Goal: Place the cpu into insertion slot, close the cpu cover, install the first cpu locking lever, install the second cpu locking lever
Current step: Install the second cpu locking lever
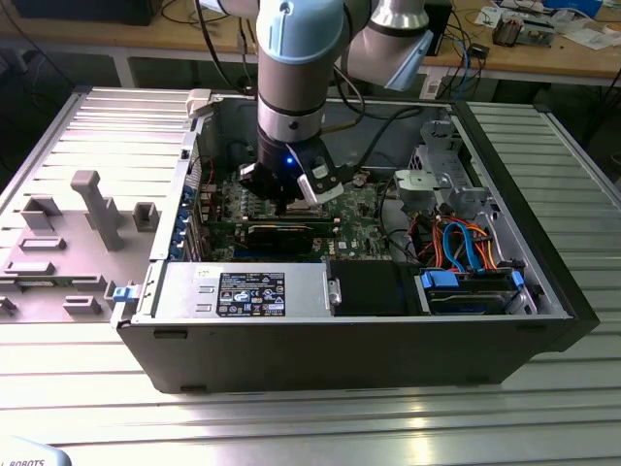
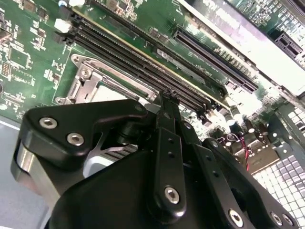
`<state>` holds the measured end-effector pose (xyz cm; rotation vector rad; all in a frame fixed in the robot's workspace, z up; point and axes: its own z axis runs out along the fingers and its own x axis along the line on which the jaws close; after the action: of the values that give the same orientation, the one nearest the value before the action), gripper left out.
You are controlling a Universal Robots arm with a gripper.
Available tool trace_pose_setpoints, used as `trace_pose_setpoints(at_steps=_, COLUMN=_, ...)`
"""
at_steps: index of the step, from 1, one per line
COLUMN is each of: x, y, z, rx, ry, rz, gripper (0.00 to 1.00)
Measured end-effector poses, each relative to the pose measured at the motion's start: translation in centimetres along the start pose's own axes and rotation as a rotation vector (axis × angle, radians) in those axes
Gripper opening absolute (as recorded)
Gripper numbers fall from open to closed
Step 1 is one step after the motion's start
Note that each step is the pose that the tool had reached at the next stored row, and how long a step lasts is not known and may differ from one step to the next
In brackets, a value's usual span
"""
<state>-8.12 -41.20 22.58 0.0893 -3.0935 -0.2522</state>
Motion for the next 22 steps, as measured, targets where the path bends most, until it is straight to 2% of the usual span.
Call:
trace_pose_setpoints(at_steps=2, x=0.07, y=-0.21, z=0.17, rx=-0.0020, ry=0.0003, rz=0.000, gripper=0.11)
trace_pose_setpoints(at_steps=7, x=0.59, y=-0.24, z=0.29, rx=-0.0086, ry=0.0009, rz=0.000, gripper=0.11)
trace_pose_setpoints(at_steps=9, x=0.63, y=-0.26, z=0.38, rx=-0.0157, ry=0.0008, rz=0.000, gripper=0.11)
trace_pose_setpoints(at_steps=10, x=0.64, y=-0.27, z=0.46, rx=-0.0235, ry=0.0003, rz=0.000, gripper=0.11)
trace_pose_setpoints(at_steps=13, x=0.68, y=-0.30, z=0.69, rx=-0.0361, ry=-0.0006, rz=-0.001, gripper=0.11)
trace_pose_setpoints(at_steps=18, x=0.81, y=-0.39, z=1.27, rx=-0.0383, ry=-0.0004, rz=-0.001, gripper=0.11)
trace_pose_setpoints(at_steps=22, x=1.04, y=-0.41, z=1.48, rx=-0.0500, ry=-0.0011, rz=-0.002, gripper=0.11)
